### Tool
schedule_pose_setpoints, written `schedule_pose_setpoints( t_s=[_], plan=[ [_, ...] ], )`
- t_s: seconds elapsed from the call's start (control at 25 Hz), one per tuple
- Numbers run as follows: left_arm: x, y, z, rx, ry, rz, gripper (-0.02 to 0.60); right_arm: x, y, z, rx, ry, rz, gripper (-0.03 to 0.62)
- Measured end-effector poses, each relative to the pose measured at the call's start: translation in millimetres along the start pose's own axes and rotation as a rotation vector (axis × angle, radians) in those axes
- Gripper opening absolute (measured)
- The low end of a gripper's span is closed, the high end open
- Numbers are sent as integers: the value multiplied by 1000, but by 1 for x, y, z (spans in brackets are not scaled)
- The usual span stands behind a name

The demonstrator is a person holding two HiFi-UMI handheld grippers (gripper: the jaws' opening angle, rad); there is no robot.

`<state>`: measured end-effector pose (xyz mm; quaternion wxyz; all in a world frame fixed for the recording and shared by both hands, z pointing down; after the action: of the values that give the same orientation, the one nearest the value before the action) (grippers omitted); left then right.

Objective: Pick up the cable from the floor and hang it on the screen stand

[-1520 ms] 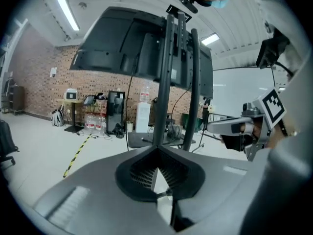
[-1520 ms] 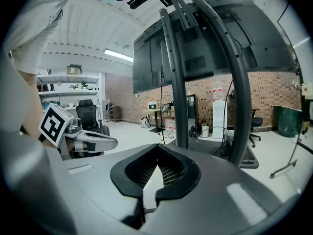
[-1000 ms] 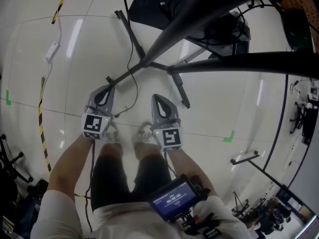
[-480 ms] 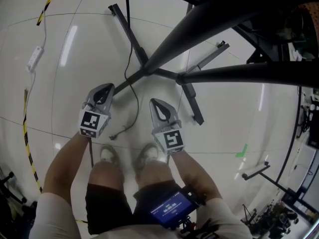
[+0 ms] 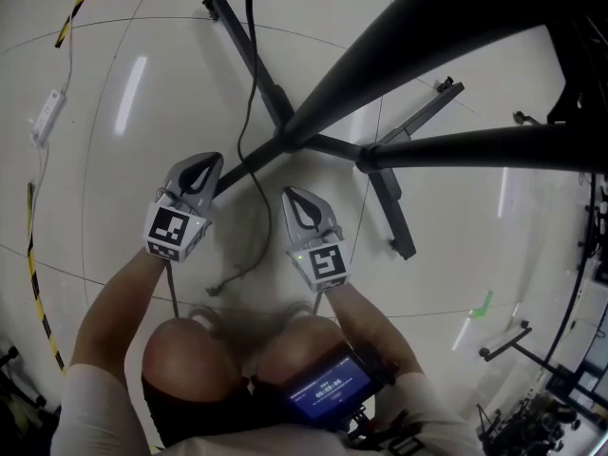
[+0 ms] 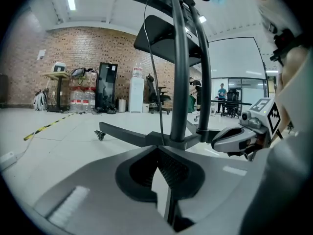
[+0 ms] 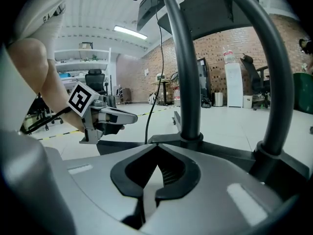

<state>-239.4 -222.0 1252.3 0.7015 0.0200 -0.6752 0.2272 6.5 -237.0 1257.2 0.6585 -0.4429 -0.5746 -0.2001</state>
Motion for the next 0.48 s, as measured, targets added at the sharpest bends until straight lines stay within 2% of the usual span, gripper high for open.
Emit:
schedule_pose_setpoints(
  t_s=[0.16,0.28,0.32,0.4,0.48],
  plan=[
    [6,-8,-2,22,9,17,-2,8,-2,5,-5,3,12,14],
    [3,-18,-2,74,34,15,0,11,-3,7,-2,-9,14,14],
    [2,-22,-3,96,47,20,30,11,-4,7,-1,-10,16,14],
    [2,-31,-4,134,63,44,136,11,-4,8,-1,-12,20,14],
    [4,-38,-7,148,47,74,155,11,-5,8,0,-11,21,14]
  ],
)
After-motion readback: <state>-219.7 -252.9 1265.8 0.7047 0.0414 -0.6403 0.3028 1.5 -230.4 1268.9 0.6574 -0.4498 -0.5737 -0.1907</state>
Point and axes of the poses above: the fingertips, and each gripper's own axes: y backward along the fingers, z to its left, x out of its underside, the point moved 10 cm from there along y, backward along the fingers, and after that the axes turned 3 degrees about -z, right-handed, at the moved point
